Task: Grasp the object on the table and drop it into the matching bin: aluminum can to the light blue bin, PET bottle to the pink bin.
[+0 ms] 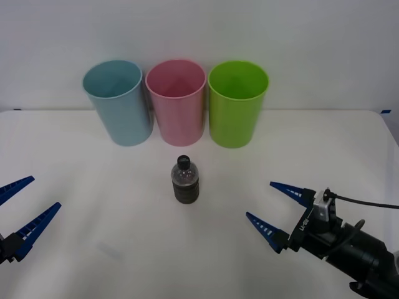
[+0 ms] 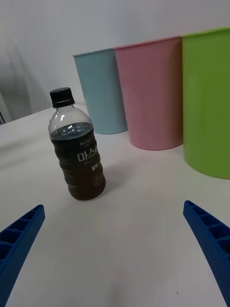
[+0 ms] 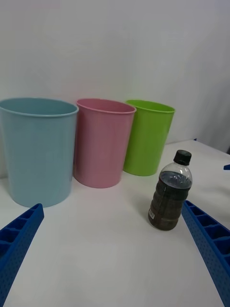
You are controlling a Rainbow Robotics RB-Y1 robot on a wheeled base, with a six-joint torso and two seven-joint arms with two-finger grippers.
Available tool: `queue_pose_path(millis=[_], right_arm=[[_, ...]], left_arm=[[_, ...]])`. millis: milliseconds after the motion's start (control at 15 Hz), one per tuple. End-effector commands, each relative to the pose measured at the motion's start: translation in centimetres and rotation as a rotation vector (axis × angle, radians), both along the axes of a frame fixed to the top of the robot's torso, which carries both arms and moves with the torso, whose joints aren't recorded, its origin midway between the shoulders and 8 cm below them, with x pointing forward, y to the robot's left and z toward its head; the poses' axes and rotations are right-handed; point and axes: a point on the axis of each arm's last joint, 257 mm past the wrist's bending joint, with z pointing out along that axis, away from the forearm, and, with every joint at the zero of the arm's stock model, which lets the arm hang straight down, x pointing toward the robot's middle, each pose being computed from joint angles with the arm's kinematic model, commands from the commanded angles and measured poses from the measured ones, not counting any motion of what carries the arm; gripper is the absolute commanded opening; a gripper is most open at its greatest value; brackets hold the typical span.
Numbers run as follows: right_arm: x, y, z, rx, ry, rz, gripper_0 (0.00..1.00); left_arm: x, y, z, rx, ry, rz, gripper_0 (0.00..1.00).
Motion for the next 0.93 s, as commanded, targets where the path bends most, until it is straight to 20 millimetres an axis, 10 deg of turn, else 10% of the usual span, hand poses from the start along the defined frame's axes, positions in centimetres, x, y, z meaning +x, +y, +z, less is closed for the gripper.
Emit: queue_pose_path(millis=[67,933], right_arm=[[0.9,2.4,-0.3,-0.008,-0.002,0.000,1.00],[4.3,12.2,-0.4,-0.053,-0.018,-0.053,1.00]], left_arm=[[0.0,0.0,0.0,0.000,0.000,0.000,1.00],[0.0,0.0,0.0,0.000,0.000,0.000,1.00]])
